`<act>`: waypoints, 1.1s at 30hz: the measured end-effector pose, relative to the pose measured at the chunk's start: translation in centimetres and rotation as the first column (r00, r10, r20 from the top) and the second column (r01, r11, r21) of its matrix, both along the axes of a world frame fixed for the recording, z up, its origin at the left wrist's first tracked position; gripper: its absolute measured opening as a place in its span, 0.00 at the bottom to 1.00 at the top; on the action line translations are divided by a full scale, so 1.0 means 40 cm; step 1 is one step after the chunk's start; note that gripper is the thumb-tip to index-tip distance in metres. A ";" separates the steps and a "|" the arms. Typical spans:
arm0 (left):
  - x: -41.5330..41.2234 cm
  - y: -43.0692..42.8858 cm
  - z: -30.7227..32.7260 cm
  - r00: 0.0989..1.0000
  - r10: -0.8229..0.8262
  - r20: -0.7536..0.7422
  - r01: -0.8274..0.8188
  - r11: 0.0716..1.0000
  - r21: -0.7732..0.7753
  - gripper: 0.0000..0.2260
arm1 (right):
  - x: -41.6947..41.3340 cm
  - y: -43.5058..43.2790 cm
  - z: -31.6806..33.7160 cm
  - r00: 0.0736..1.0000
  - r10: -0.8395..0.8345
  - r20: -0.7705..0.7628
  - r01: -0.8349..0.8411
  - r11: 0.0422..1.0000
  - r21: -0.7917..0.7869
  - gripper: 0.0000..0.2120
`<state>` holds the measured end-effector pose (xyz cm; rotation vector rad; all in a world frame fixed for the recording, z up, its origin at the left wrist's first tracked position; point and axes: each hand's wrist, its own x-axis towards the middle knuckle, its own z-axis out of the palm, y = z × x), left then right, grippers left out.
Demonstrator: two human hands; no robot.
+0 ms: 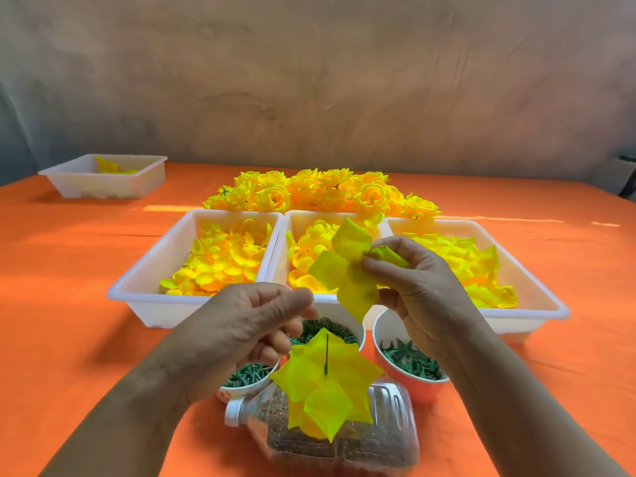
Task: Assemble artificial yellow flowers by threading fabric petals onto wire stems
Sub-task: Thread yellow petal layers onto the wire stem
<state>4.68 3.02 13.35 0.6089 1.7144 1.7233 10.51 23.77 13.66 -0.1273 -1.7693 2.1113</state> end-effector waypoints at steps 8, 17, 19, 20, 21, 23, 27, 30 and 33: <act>0.021 0.036 0.043 0.965 0.032 0.258 -0.096 0.966 0.239 0.31 | 0.058 -0.059 0.004 0.815 0.047 -0.578 0.541 0.298 0.787 0.04; 0.039 0.043 0.057 0.986 0.134 0.096 -0.150 0.969 0.195 0.17 | 0.062 -0.037 0.014 0.965 -0.193 -0.178 0.252 0.866 0.431 0.09; 0.042 0.044 0.059 0.989 0.131 0.071 -0.142 0.974 0.179 0.15 | 0.058 -0.034 0.031 0.997 -0.070 0.019 0.066 0.981 0.180 0.08; 0.044 0.044 0.060 0.990 0.128 0.061 -0.136 0.975 0.174 0.15 | 0.058 -0.034 0.036 0.998 -0.005 0.069 -0.002 0.995 0.096 0.11; 0.047 0.044 0.061 0.991 0.122 0.053 -0.130 0.977 0.172 0.14 | 0.059 -0.036 0.040 0.994 0.050 0.095 -0.055 0.997 0.050 0.16; 0.054 0.042 0.063 0.994 0.103 0.041 -0.108 0.980 0.166 0.13 | 0.068 -0.045 0.046 0.984 0.134 0.113 -0.135 0.991 0.001 0.26; 0.065 0.032 0.059 0.998 0.066 -0.003 -0.065 0.991 0.121 0.13 | 0.085 -0.060 0.046 0.976 0.201 0.078 -0.195 0.978 -0.078 0.30; 0.071 0.022 0.054 0.998 0.059 -0.007 -0.058 0.993 0.101 0.13 | 0.091 -0.070 0.035 0.974 0.207 0.093 -0.205 0.978 -0.024 0.27; 0.076 0.014 0.041 0.996 0.093 0.001 -0.093 0.993 0.078 0.16 | 0.092 -0.079 0.018 0.973 0.199 0.119 -0.204 0.978 0.032 0.21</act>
